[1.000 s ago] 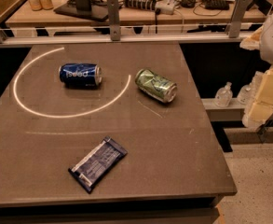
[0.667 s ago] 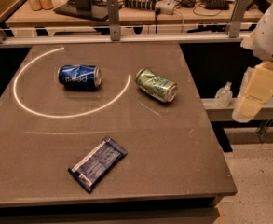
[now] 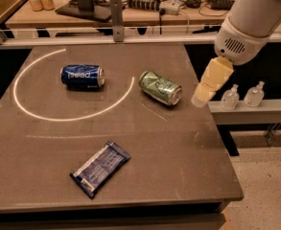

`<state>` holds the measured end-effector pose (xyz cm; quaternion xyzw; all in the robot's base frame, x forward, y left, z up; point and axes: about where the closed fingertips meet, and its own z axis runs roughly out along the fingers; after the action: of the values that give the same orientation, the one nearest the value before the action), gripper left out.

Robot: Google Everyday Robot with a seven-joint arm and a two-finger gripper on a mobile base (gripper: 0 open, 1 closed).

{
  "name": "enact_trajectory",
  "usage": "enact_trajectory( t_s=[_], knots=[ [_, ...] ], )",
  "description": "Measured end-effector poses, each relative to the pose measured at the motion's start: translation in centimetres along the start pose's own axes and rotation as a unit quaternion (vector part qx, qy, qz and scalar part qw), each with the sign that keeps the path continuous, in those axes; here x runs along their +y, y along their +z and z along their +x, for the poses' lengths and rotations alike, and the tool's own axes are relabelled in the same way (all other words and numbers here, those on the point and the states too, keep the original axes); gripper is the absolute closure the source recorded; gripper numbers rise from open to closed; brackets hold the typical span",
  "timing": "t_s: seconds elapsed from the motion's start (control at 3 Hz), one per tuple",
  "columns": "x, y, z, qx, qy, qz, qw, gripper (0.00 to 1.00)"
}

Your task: Place green can upright

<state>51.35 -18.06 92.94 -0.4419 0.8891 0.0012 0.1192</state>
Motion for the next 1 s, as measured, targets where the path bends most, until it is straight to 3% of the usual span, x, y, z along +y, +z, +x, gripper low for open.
enact_trajectory(
  t_s=[0.33, 1.0],
  knots=[
    [-0.4, 4.0, -2.9, -0.004, 0.037, -0.026, 0.999, 0.0],
    [0.4, 10.0, -8.5, 0.0, 0.046, -0.046, 0.9979, 0.0]
  ],
)
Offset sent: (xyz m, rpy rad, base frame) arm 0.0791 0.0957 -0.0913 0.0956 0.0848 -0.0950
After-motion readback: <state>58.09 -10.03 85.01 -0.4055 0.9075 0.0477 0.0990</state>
